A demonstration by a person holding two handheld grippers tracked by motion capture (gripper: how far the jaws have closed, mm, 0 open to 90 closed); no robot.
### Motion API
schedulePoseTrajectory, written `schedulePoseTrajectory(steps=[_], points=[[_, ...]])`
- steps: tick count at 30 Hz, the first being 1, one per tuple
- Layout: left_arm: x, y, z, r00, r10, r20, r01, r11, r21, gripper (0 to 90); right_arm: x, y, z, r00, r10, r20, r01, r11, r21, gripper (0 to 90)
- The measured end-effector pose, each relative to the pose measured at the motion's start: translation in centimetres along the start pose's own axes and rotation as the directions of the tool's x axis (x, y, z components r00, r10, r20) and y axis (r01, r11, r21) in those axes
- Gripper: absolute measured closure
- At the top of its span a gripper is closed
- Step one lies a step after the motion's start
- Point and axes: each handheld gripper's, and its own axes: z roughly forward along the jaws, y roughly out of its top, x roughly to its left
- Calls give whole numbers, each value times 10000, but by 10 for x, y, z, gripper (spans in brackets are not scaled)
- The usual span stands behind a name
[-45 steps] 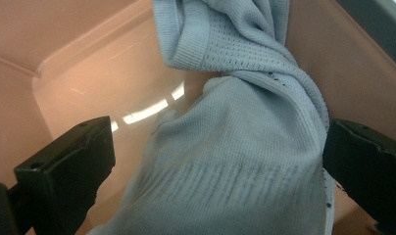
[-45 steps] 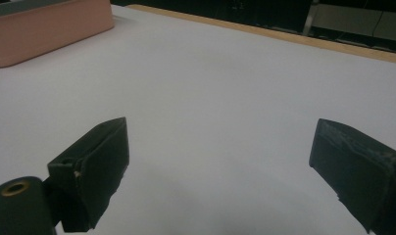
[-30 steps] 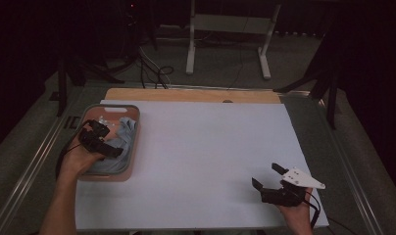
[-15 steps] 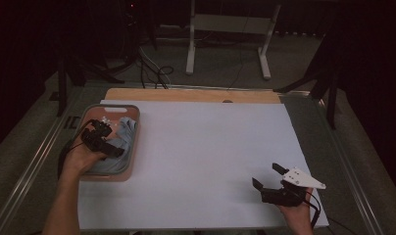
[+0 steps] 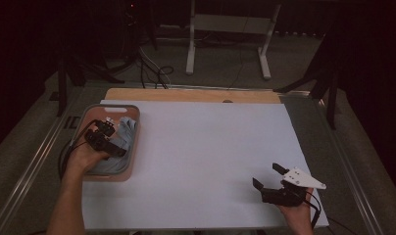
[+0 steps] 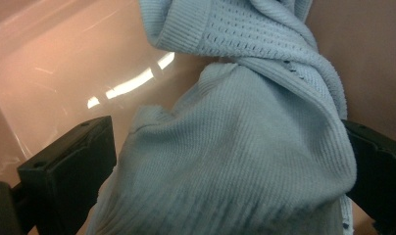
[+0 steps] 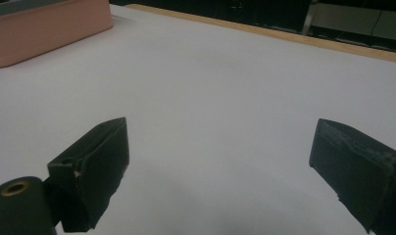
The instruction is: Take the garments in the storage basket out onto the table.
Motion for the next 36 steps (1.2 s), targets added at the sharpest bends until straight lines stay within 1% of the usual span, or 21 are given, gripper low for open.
schedulePoseTrajectory(steps=[7,11,15,23,28,36], points=[[3,0,3,9997,-202,101,200,9997,129,24,0,0,0,10000,2,2,-2,10000,-14,76],[3,1,5,9993,-365,36,364,9990,275,43,0,0,0,10000,-11,0,11,10000,0,76],[4,1,8,9983,-575,17,575,9979,309,68,0,0,0,10000,-2,-9,2,10000,40,76],[3,1,9,9988,-496,2,496,9981,366,89,0,0,1,10000,22,33,-22,10000,71,76],[4,1,7,9979,-645,-85,647,9974,307,226,0,0,1,10000,35,59,-36,10000,88,76],[6,0,3,9979,-646,73,643,9974,338,468,0,0,1,10000,32,42,-32,9999,100,76]])
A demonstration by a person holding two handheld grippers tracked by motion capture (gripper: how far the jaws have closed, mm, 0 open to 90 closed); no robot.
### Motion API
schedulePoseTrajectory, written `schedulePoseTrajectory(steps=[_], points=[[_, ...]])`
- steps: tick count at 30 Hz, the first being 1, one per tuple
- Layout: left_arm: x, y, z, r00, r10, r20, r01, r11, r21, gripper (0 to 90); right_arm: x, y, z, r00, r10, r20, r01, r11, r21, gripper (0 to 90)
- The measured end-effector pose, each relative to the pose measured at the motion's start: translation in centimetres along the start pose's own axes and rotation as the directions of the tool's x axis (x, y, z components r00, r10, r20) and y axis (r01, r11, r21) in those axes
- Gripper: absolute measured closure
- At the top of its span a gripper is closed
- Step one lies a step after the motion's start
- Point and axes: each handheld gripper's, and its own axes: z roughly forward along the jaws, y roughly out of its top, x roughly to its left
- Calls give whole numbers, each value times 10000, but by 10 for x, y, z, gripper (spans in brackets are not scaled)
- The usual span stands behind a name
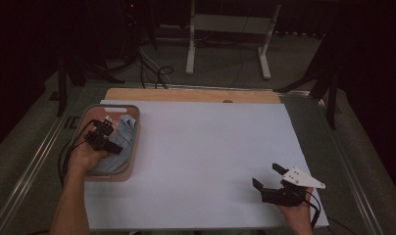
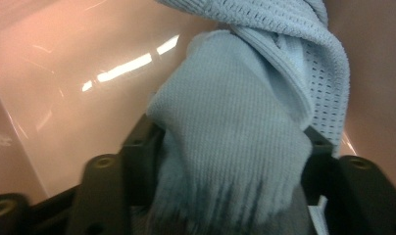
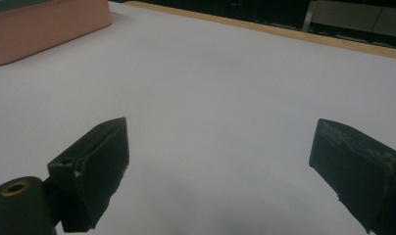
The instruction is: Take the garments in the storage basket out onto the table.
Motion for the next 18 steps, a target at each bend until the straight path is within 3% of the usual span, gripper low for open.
schedulePoseTrajectory(steps=[7,18], points=[[1,-1,-3,9998,-132,134,134,9998,-120,578,-1,0,0,10000,-19,-62,19,10000,-3,76],[2,-3,-10,9995,-209,225,219,9988,-447,596,-1,0,-1,10000,52,50,-52,10000,39,76]])
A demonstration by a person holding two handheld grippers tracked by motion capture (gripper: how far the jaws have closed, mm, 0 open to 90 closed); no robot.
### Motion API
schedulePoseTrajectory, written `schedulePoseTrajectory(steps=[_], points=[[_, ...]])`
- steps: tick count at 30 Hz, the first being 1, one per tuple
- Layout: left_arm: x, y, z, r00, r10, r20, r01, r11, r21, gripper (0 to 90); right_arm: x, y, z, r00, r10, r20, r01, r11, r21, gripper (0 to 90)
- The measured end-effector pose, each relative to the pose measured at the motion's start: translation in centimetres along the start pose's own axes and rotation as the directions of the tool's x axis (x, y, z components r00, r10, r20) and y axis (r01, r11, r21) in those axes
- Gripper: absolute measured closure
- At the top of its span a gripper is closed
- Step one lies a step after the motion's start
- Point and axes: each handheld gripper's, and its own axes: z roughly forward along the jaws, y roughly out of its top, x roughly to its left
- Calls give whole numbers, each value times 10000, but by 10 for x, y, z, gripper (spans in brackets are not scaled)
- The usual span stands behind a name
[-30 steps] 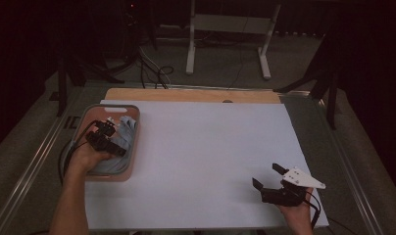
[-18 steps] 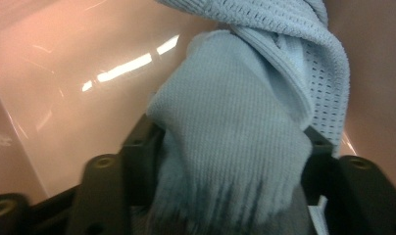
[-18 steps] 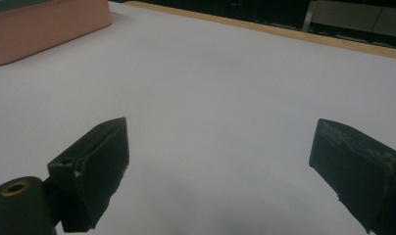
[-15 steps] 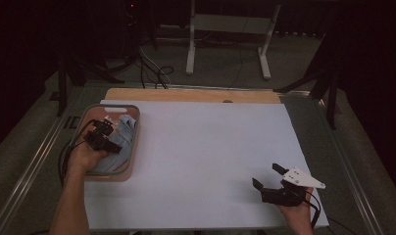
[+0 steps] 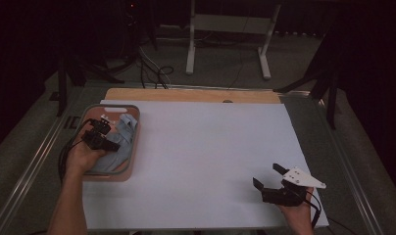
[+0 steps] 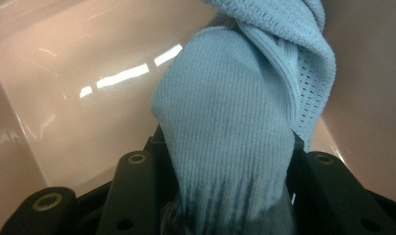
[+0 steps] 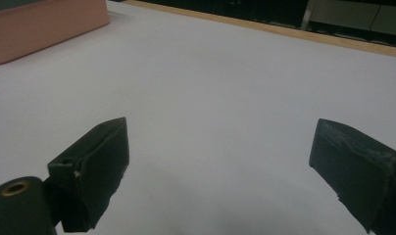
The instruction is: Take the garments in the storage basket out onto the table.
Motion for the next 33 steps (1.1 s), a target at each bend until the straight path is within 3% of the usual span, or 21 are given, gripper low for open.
schedulePoseTrajectory(steps=[13,25,31,33], points=[[3,-3,-14,9993,-200,328,228,9960,-859,597,-1,0,0,10000,-6,3,6,10000,-24,76],[2,-6,-26,9993,-104,354,153,9898,-1416,596,-1,0,-1,10000,5,17,-5,10000,-39,76],[3,-9,-32,9988,-132,471,210,9853,-1697,596,-1,0,0,10000,36,89,-36,10000,-3,76],[3,-10,-37,9978,-178,631,298,9802,-1956,596,-1,0,0,10000,34,50,-34,10000,7,76]])
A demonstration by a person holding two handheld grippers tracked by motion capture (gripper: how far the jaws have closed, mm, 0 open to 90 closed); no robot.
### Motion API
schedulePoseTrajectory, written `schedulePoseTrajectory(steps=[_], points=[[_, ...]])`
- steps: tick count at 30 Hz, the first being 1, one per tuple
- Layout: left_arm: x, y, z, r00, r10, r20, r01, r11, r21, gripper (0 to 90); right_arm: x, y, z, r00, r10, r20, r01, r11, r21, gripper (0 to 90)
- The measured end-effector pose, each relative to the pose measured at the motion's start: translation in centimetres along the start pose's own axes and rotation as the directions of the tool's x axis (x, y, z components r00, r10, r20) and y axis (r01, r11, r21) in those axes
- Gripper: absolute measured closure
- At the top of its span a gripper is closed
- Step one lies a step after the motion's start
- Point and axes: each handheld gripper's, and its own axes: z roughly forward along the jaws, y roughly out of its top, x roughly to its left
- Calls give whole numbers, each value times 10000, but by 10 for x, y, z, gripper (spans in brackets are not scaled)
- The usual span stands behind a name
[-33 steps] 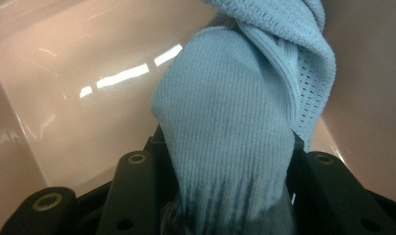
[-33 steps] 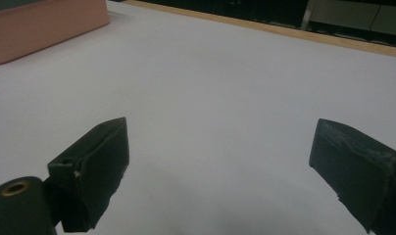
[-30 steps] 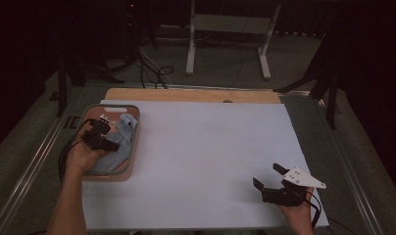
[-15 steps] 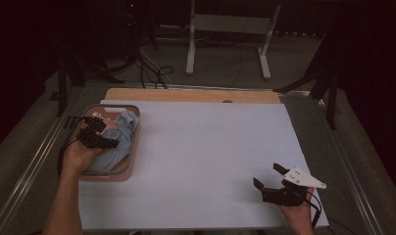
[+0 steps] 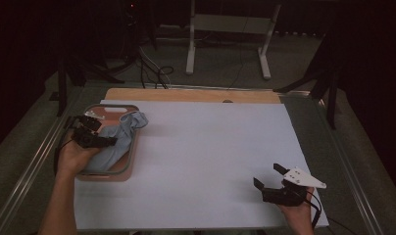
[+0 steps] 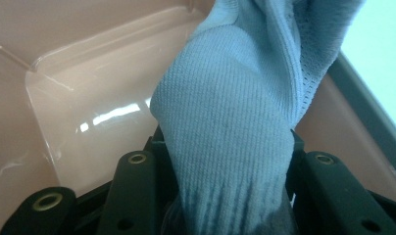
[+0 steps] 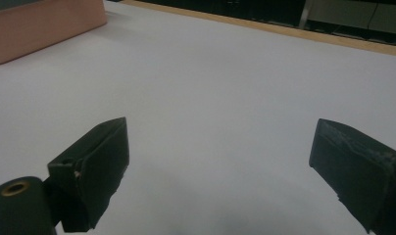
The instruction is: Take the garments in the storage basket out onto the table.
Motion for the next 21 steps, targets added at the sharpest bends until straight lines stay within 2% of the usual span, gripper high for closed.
schedulePoseTrajectory(steps=[7,21], points=[[0,1,-9,9993,-117,343,133,9987,-488,596,1,0,1,10000,-6,3,6,10000,34,76],[-5,6,-17,9988,-32,481,63,9978,-661,597,1,0,1,10000,-16,-41,16,10000,54,76]])
